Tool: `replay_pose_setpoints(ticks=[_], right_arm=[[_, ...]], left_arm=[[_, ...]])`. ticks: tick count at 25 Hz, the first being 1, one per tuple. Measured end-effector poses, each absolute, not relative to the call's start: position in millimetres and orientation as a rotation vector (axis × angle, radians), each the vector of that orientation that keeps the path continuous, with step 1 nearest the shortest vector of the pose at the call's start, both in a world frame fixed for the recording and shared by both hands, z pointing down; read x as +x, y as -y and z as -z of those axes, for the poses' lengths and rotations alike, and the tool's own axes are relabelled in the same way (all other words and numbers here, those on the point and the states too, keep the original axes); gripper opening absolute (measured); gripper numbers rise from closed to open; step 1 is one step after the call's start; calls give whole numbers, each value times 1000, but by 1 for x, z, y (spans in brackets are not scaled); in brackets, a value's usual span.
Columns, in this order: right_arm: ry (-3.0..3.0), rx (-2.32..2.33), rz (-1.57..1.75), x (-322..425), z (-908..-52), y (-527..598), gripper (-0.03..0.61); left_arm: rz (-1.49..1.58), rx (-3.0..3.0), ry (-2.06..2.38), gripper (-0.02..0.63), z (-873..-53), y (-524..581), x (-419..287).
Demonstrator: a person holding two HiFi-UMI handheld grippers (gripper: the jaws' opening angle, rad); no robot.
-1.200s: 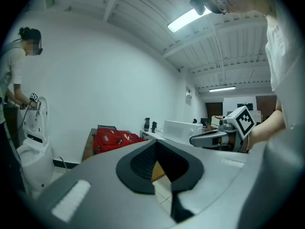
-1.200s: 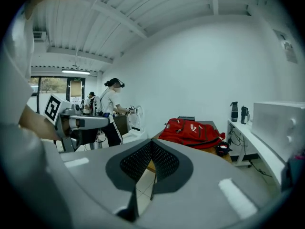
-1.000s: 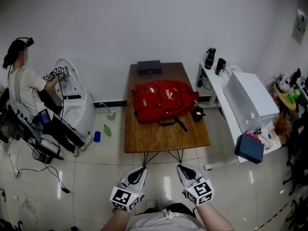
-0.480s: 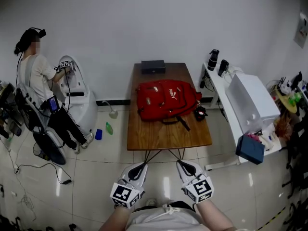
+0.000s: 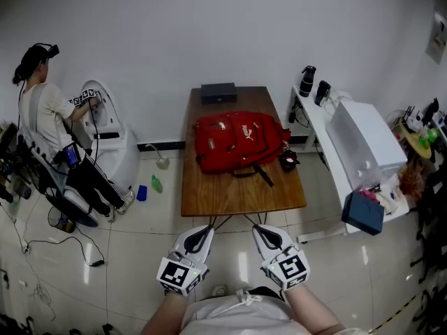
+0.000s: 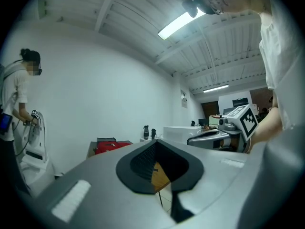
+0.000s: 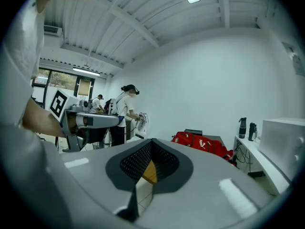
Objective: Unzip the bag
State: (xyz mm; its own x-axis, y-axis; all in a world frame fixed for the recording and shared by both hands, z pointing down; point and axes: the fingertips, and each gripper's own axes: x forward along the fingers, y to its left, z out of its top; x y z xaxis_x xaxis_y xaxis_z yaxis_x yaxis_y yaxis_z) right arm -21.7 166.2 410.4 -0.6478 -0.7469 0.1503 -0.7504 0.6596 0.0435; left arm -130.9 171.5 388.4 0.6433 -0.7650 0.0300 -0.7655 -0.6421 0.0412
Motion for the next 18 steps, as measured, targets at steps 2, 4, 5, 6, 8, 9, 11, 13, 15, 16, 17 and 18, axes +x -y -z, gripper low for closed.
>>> replay_pose_setpoints(ticks=[2, 4, 5, 6, 8, 9, 11, 13, 15, 16, 17, 18], right_arm=[[2725, 1239, -44, -21, -408, -162, 8], [2729, 1235, -29, -20, -409, -159, 8], [2729, 1229, -22, -20, -409, -157, 8], [2728, 1225, -22, -20, -410, -154, 8], [2731, 1221, -24, -22, -409, -147, 8], [2732, 1219, -24, -23, -409, -145, 8], [2728, 1211, -44, -25, -408, -145, 8], [2730, 1203, -55, -27, -407, -144, 8], [2737, 1201, -49, -28, -406, -140, 8], [2737, 1201, -45, -29, -406, -139, 8], [2734, 1201, -43, -29, -405, -137, 8], [2728, 1203, -42, -30, -405, -136, 8]], left_arm=[[-13, 2803, 1307, 6, -387, -168, -129], [-15, 2796, 1306, 6, -388, -165, -129], [-19, 2791, 1308, 6, -389, -163, -129], [-23, 2786, 1312, 6, -389, -160, -131], [-28, 2773, 1318, 6, -391, -153, -134], [-27, 2769, 1321, 6, -391, -151, -135], [-22, 2767, 1325, 6, -391, -149, -135], [-22, 2771, 1327, 6, -390, -148, -135], [-24, 2776, 1324, 6, -389, -145, -135], [-26, 2778, 1321, 6, -389, -144, -135], [-29, 2780, 1318, 6, -388, -143, -135], [-32, 2781, 1316, 6, -388, -142, -135]])
